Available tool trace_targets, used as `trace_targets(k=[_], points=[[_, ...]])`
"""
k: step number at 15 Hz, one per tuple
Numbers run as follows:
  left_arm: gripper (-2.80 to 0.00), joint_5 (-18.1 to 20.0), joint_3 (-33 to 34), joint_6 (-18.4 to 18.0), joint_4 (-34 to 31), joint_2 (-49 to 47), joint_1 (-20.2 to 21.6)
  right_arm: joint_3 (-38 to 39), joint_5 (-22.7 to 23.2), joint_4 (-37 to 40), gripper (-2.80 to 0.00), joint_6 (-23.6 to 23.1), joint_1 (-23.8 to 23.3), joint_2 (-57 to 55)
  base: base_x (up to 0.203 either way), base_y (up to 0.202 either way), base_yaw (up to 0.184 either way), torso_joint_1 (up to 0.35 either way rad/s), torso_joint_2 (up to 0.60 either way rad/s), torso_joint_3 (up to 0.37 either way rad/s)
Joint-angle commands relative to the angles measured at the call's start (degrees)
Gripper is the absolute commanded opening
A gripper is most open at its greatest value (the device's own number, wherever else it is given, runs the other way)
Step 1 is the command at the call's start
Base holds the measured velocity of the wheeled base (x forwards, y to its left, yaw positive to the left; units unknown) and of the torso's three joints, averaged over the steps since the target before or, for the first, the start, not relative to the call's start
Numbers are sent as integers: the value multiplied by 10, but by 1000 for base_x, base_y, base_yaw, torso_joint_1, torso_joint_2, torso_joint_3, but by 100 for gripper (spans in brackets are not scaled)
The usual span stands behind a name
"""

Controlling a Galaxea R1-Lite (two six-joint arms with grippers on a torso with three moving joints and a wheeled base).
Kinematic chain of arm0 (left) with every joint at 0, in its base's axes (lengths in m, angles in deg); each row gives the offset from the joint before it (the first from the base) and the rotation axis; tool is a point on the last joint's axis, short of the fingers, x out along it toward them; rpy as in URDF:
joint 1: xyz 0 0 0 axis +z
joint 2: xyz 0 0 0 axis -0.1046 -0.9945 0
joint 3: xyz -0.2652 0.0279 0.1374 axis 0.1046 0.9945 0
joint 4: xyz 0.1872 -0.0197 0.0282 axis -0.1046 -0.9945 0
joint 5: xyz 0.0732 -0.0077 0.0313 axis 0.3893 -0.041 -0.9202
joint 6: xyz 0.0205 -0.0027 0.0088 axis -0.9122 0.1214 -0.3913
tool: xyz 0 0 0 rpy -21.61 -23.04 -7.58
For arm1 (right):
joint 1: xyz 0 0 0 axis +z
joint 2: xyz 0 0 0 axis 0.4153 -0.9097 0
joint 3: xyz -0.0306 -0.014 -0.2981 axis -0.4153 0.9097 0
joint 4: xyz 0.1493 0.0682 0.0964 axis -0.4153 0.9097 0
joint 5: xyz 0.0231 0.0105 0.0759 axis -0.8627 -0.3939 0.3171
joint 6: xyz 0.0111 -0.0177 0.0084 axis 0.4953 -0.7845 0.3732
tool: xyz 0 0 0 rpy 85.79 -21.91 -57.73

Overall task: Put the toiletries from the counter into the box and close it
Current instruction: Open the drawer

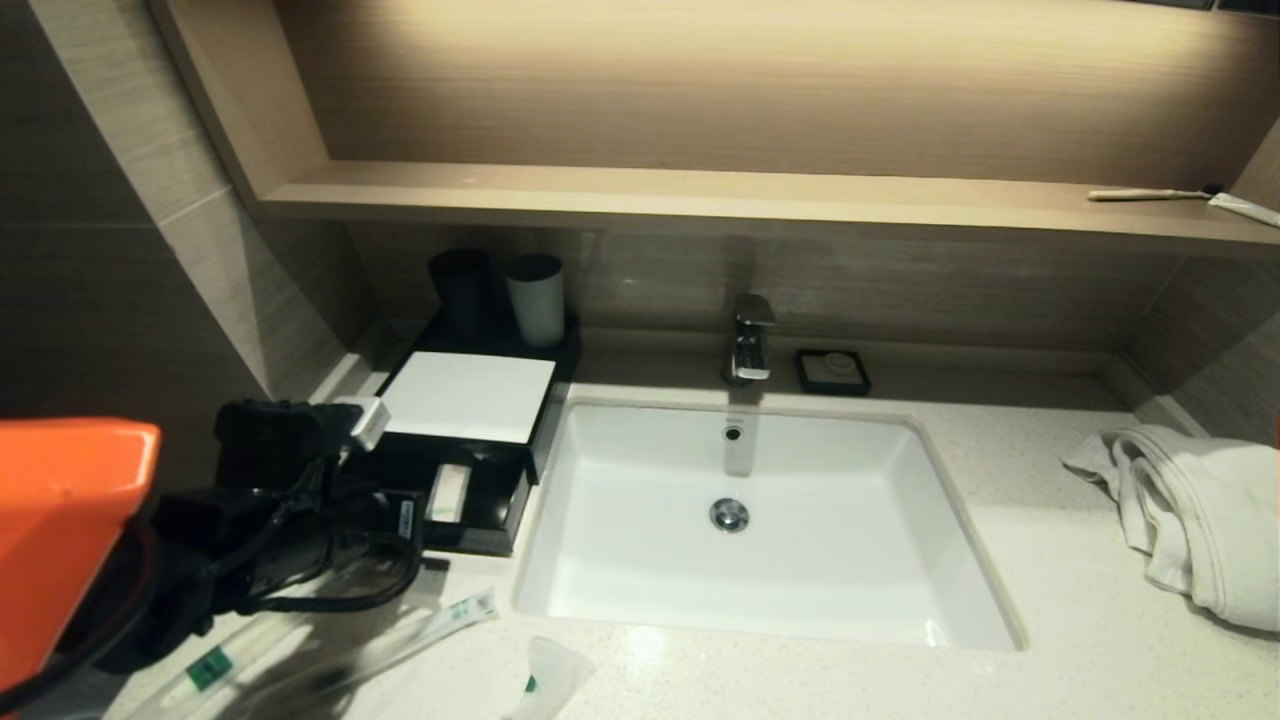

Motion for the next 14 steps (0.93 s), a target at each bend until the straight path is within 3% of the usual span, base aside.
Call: trace_targets(k=[1, 9, 12, 14], points=[[-280, -1, -33, 0, -32, -4, 0, 0, 0, 0, -280, 0, 0, 0, 0, 0, 0, 0, 0, 0], [-280, -4, -200, 0, -323, -5, 4, 0, 0, 0, -280, 0, 0, 0, 0, 0, 0, 0, 0, 0], [-280, -4, -254, -1, -408, -17, 4, 0, 0, 0, -280, 0, 0, 0, 0, 0, 0, 0, 0, 0], [-280, -4, -263, -1, -425, -31, 4, 0, 0, 0, -280, 0, 0, 0, 0, 0, 0, 0, 0, 0]])
